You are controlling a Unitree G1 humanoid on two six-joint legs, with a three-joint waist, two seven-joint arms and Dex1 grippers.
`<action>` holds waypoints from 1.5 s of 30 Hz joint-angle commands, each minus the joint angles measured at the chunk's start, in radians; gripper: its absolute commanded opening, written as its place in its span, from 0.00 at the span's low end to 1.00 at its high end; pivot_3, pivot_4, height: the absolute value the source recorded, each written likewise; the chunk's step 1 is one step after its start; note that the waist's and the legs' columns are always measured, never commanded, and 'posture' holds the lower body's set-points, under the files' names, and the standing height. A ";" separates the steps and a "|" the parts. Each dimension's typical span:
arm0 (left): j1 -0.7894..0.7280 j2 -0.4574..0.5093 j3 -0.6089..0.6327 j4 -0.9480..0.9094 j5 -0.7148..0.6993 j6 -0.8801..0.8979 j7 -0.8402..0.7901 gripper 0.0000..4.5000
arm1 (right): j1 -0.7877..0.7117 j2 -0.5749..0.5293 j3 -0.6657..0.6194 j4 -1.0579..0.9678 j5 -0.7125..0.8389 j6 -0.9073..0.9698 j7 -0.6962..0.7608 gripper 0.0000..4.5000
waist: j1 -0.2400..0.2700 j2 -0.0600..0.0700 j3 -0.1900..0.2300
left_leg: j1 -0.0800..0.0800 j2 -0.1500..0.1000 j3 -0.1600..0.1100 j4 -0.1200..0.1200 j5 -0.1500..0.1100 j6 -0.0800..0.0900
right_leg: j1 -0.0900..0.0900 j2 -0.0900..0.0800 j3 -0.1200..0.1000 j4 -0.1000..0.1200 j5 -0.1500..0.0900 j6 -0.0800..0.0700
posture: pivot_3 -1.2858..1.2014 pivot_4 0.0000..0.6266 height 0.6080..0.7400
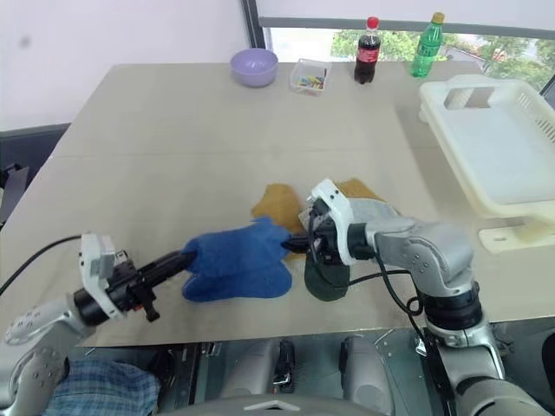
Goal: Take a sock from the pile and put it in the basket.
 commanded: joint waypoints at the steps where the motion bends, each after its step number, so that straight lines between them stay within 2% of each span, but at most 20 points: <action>1: 0.057 -0.003 0.013 -0.042 0.032 -0.042 -0.009 0.00 | 0.020 0.007 -0.043 -0.074 0.060 0.057 -0.026 0.00 | 0.001 0.000 0.000 | 0.000 0.000 0.000 0.000 -0.002 0.003 | -0.001 0.001 0.000 0.000 0.000 -0.001 | 0.52 0.24 0.95; 6: 0.103 -0.020 -0.013 -0.057 0.077 -0.093 -0.009 0.00 | 0.071 0.010 -0.068 -0.116 0.104 0.116 -0.053 0.00 | 0.002 0.000 0.000 | -0.001 0.000 0.000 0.000 -0.003 0.004 | -0.002 0.002 0.000 0.000 -0.001 -0.001 | 0.52 0.24 0.95; 9: 0.095 -0.048 -0.021 -0.035 0.115 -0.148 0.008 0.00 | 0.112 0.002 -0.055 -0.130 0.104 0.114 -0.072 0.00 | 0.002 0.000 0.000 | -0.007 0.000 -0.001 0.001 -0.002 0.004 | -0.007 0.003 -0.001 0.000 0.000 -0.002 | 0.52 0.24 0.95; 15: 0.054 -0.092 -0.048 0.002 0.174 -0.235 0.028 0.00 | 0.117 0.016 -0.032 -0.113 0.091 0.084 -0.111 0.00 | 0.001 0.000 0.000 | -0.008 -0.001 0.000 0.001 0.000 0.008 | -0.007 0.005 0.000 0.000 0.002 0.001 | 0.52 0.24 0.95; 23: 0.071 -0.101 -0.059 -0.018 0.141 -0.198 0.037 0.00 | 0.116 0.027 -0.022 -0.112 0.091 0.065 -0.142 0.00 | 0.001 -0.001 -0.001 | -0.008 0.000 0.000 0.002 0.001 0.008 | -0.007 0.005 0.000 0.001 0.002 0.002 | 0.52 0.24 0.95; 40: 0.064 -0.070 -0.055 0.039 0.164 -0.216 0.015 0.00 | 0.115 0.084 0.038 -0.077 0.085 0.035 -0.179 0.00 | 0.000 -0.001 -0.001 | -0.008 0.000 0.000 0.003 0.003 0.005 | -0.006 0.007 0.001 0.002 0.002 0.003 | 0.52 0.24 0.95; 43: 0.062 -0.064 -0.067 0.063 0.182 -0.220 0.011 0.00 | 0.120 0.060 0.046 -0.081 0.082 0.029 -0.172 0.00 | 0.001 -0.001 -0.001 | -0.008 0.000 0.000 0.003 0.003 0.005 | -0.006 0.007 0.001 0.002 0.002 0.003 | 0.52 0.24 0.95; 44: 0.060 -0.062 -0.070 0.070 0.187 -0.223 0.007 0.00 | 0.119 0.046 0.054 -0.085 0.077 0.017 -0.166 0.10 | 0.001 -0.001 -0.001 | -0.008 0.000 0.000 0.003 0.003 0.005 | -0.006 0.007 0.001 0.002 0.002 0.003 | 0.52 0.24 0.95; 45: 0.059 -0.059 -0.072 0.076 0.192 -0.227 0.003 0.00 | 0.119 0.037 0.058 -0.086 0.074 0.009 -0.162 0.14 | 0.001 -0.001 -0.001 | -0.008 0.000 0.000 0.003 0.003 0.005 | -0.006 0.007 0.001 0.002 0.002 0.003 | 0.52 0.24 0.95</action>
